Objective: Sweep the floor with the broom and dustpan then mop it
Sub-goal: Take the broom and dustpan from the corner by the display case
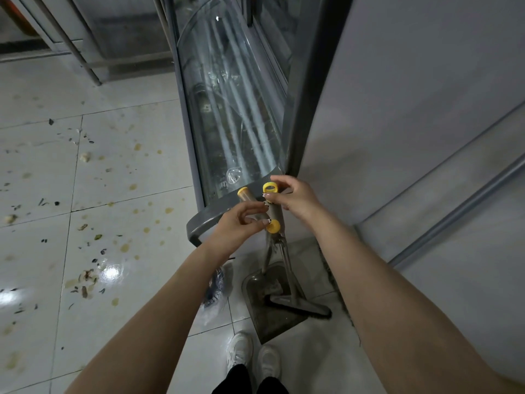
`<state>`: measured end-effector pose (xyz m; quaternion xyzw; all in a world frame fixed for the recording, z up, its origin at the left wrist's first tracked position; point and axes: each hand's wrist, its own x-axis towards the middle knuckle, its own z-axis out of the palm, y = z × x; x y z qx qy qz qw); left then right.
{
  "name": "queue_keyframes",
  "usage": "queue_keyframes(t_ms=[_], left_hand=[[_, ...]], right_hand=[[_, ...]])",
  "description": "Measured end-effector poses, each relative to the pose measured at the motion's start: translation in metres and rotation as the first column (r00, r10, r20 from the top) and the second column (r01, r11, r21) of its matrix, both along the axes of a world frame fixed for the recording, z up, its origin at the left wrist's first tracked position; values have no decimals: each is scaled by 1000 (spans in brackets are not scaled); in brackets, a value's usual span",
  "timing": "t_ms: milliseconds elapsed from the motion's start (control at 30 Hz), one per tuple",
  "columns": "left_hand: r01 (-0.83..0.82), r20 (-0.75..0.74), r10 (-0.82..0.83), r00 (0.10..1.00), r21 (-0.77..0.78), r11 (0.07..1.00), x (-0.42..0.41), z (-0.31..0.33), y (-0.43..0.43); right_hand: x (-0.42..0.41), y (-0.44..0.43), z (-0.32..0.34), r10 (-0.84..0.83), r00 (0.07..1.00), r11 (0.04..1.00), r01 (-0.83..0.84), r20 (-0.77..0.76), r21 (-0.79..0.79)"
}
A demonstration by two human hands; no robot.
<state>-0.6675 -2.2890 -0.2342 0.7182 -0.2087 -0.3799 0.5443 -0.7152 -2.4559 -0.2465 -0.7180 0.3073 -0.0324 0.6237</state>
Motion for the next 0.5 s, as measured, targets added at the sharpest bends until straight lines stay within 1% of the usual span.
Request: queue_keyframes(t_ms=[133, 233, 367, 433, 500], left_hand=[[-32, 41, 31, 999, 7, 999, -5, -1, 2], [-26, 69, 25, 997, 12, 1000, -8, -1, 2], [-14, 80, 13, 997, 14, 1000, -12, 3, 2], [2, 90, -4, 996, 19, 1000, -14, 5, 4], [17, 100, -19, 995, 17, 1000, -16, 7, 6]], right_hand=[[-14, -1, -6, -45, 999, 999, 45, 6, 21], [-28, -2, -11, -75, 997, 997, 75, -2, 7], [-47, 2, -15, -164, 986, 983, 165, -23, 75], [-56, 4, -12, -177, 984, 979, 176, 0, 103], [-68, 7, -8, -173, 985, 980, 171, 5, 98]])
